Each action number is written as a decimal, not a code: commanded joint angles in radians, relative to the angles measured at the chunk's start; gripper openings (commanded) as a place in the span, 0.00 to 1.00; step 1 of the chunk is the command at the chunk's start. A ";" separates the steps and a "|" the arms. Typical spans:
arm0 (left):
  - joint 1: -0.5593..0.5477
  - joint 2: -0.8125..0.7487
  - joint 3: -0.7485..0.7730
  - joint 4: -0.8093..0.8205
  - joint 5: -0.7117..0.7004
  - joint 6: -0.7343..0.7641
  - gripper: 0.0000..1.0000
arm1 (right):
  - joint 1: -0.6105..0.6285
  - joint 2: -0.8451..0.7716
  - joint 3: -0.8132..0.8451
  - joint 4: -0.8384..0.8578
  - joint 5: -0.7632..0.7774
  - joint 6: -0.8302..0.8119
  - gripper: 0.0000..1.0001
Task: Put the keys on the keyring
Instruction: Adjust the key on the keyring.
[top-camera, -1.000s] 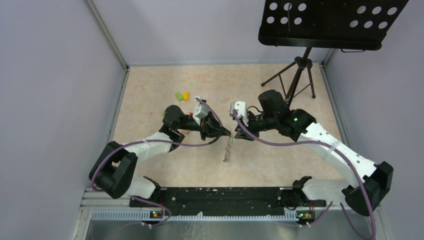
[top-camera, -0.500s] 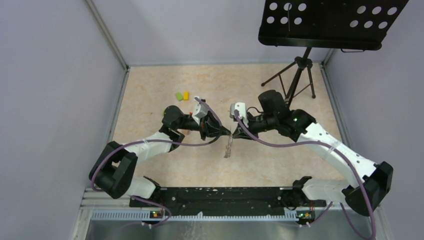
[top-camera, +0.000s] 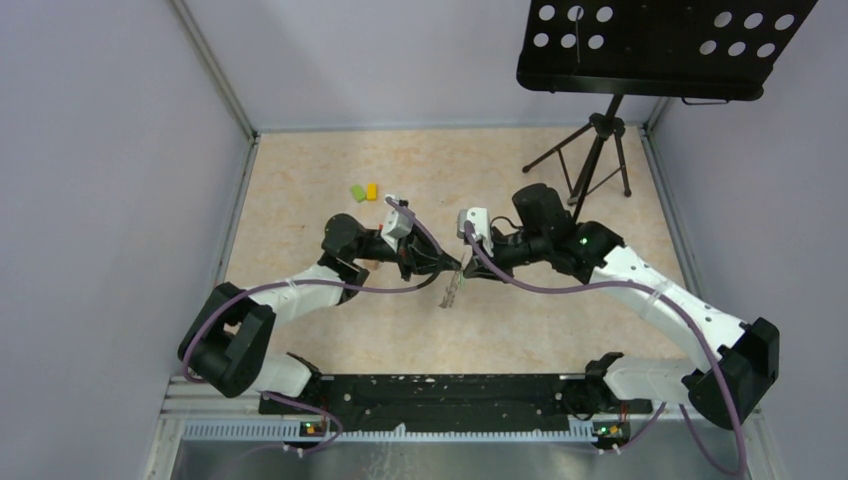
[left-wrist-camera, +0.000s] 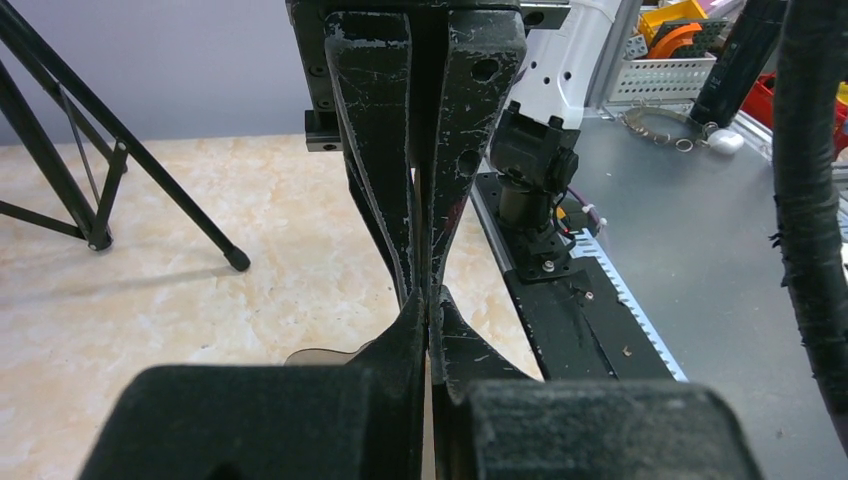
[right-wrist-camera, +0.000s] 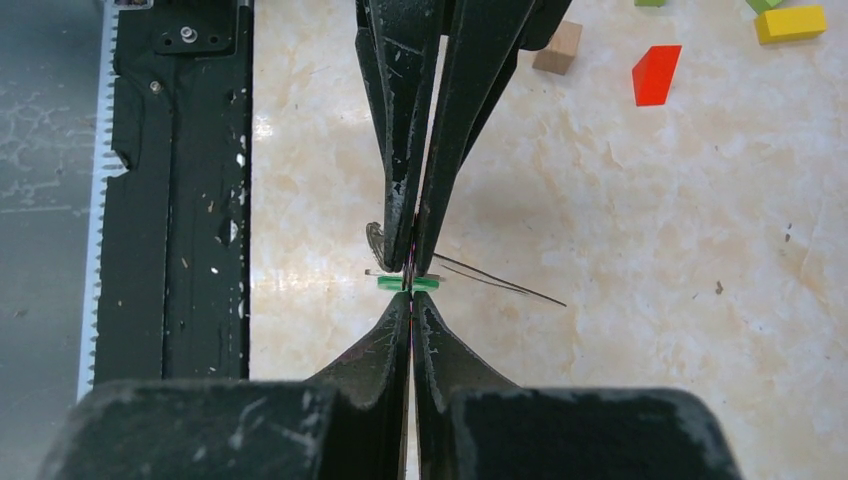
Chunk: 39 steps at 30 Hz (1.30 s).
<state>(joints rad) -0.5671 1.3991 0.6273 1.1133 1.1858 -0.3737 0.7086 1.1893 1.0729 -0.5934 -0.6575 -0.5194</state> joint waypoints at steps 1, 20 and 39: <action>-0.001 -0.022 -0.007 0.084 0.000 -0.011 0.00 | -0.007 0.002 -0.006 0.051 -0.039 0.016 0.00; -0.003 -0.003 -0.020 0.112 0.003 -0.018 0.00 | -0.016 -0.067 -0.012 0.078 -0.044 0.028 0.22; -0.002 0.023 -0.025 0.167 -0.008 -0.053 0.00 | -0.018 -0.061 -0.057 0.166 -0.090 0.080 0.22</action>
<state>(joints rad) -0.5674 1.4158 0.6106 1.2156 1.1885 -0.4206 0.6975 1.1389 1.0080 -0.4751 -0.7097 -0.4480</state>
